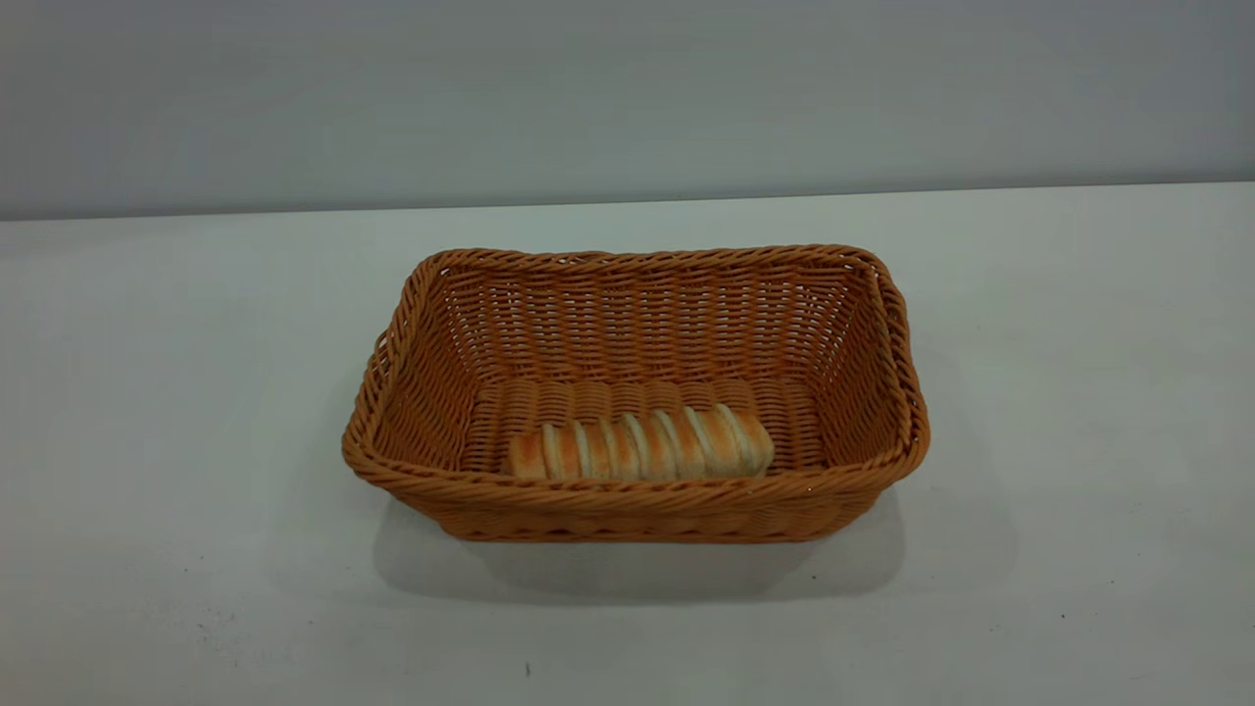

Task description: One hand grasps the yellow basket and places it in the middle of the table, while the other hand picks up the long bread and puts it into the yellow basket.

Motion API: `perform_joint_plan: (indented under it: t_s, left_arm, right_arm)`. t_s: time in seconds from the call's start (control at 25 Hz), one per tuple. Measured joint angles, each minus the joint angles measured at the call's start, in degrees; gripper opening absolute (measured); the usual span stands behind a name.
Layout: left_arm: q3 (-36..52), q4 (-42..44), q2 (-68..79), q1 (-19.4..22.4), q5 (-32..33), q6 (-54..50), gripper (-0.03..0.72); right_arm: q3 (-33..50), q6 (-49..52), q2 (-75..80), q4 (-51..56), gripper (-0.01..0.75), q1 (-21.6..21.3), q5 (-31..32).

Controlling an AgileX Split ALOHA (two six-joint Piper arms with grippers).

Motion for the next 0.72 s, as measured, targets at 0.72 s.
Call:
perform_joint_plan:
  t_s: [0.72]
  left_arm:
    - [0.0,-0.05,0.0,11.16,-0.11,0.0,0.503]
  right_arm:
    - [0.0,0.0,-4.3,-0.05,0.486,-4.13,-0.01]
